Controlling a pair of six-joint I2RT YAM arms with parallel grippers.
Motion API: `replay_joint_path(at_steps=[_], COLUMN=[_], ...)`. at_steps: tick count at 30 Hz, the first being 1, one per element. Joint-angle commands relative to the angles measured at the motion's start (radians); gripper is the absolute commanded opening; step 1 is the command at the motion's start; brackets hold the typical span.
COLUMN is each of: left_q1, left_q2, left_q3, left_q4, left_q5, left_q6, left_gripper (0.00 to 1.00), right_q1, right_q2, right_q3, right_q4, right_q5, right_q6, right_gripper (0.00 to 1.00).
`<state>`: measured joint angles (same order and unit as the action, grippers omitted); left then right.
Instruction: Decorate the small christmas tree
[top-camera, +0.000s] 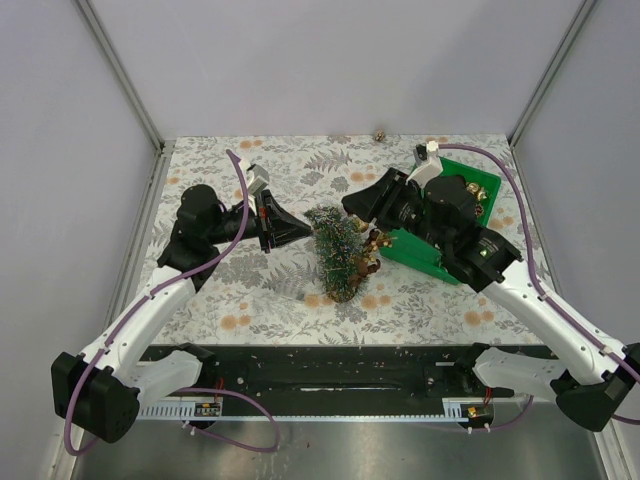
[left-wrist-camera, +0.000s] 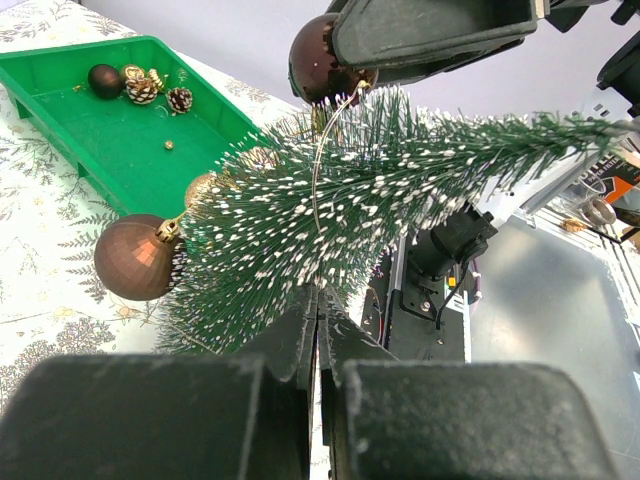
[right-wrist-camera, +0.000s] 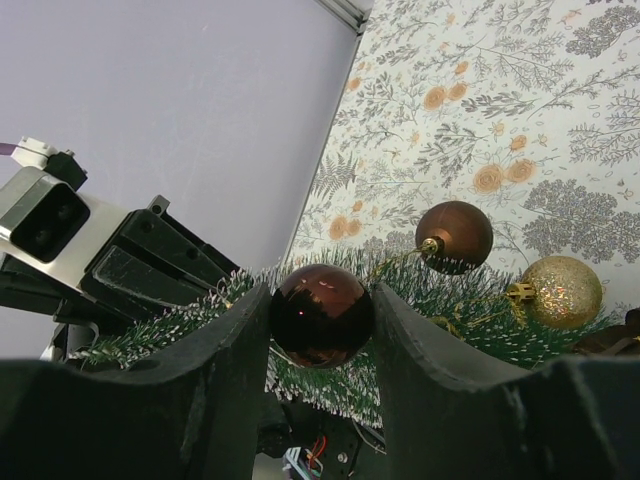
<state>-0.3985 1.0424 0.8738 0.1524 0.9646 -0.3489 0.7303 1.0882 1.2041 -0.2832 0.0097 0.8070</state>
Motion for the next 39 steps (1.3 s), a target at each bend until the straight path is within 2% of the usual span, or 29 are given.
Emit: replay_joint_path(at_steps=[1,14,25,39], left_q1=[-0.003,-0.002,-0.002,-0.002], left_q2=[-0.013,-0.016,-0.019,-0.022], left_q3=[0.002,-0.001,-0.009,-0.007], left_q4=[0.068,0.067,0.072,0.065], left_q5=[-0.004,-0.004,-0.003,-0.003], left_q6=[-0.009,-0.009,-0.012,-0.012], left_gripper=[0.0,0.0,0.0,0.0], right_q1=[0.015,0.037,0.04,0.04], right_q2=[-0.039,-0.047,-0.109,-0.103], right_q3=[0.018,-0.043,-0.095,-0.13], right_q4=[0.041,0.067,0.009,0.027], right_q5=[-0.007,-0.048,0.041,0.095], right_q6=[0.012,0.047,0.021,-0.011], right_gripper=[0.0,0.0,0.0,0.0])
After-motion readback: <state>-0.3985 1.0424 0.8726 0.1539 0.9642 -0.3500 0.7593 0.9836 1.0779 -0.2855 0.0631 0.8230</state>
